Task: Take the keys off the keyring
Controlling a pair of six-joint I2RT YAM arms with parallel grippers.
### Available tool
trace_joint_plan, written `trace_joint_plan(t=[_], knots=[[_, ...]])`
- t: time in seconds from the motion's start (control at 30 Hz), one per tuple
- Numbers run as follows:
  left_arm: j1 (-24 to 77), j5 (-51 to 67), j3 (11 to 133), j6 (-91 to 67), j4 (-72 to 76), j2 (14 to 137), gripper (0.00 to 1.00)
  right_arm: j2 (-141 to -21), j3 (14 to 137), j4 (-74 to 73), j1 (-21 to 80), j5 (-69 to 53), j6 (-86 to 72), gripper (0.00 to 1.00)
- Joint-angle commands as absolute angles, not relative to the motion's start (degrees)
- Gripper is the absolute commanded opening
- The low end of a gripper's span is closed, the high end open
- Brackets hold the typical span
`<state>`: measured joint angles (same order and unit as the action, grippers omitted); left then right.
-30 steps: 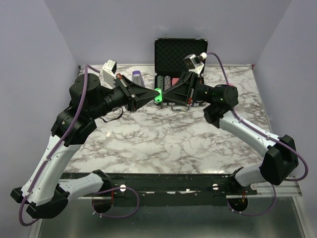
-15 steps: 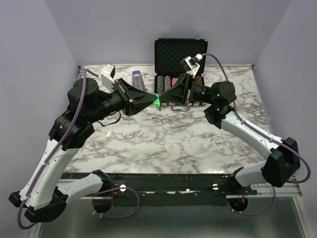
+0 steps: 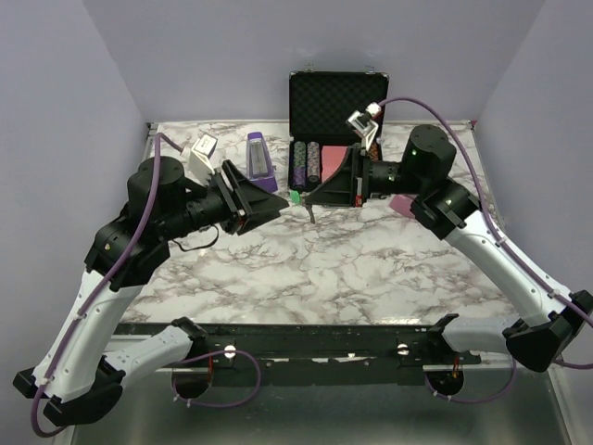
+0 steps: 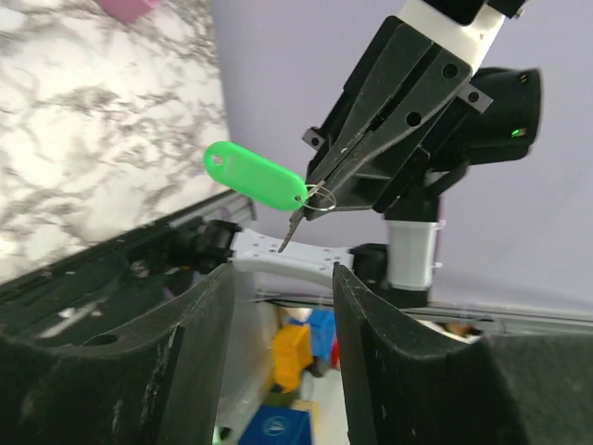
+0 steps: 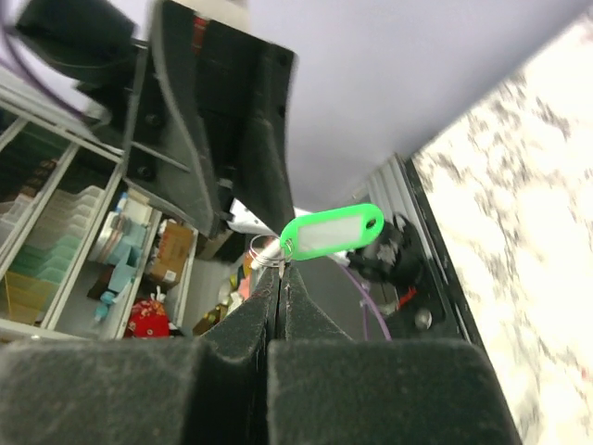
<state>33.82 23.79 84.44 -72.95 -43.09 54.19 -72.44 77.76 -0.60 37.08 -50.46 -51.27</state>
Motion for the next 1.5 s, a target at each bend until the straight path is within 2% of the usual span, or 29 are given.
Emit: trace_joint_plan(t=[0.0, 0.17, 0.33, 0.47, 0.6, 1.03, 1.47], knots=[[33.6, 18.3, 86.3, -59.8, -50.0, 52.3, 0.54, -71.5, 78.9, -23.4, 37.4, -48.8, -43.2, 0.01], [33.7, 16.5, 82.9, -44.9, -45.9, 47.9, 0.54, -70.8, 79.5, -32.5, 37.4, -48.2, -43.9, 0.01], [33.7, 23.4, 78.3, -37.1, -42.6, 45.2, 0.64, -68.0, 76.5, -28.1, 37.4, -52.2, -50.3, 0.01], [36.8, 27.9, 77.0, -33.9, -39.5, 45.6, 0.65, -67.6, 74.5, -24.5, 37.4, -54.8, -54.6, 0.01], [42.5, 25.1, 80.1, -29.2, -41.3, 48.9, 0.65, -68.2, 75.6, -24.9, 37.4, -56.3, -55.5, 0.01], [46.5, 26.4, 85.4, -25.4, -41.3, 56.2, 0.58, -67.9, 76.7, -27.6, 37.5, -57.2, -54.7, 0.01], [47.7, 31.4, 89.1, -19.6, -44.9, 59.3, 0.63, -68.0, 78.7, -28.5, 37.6, -58.2, -54.1, 0.01]])
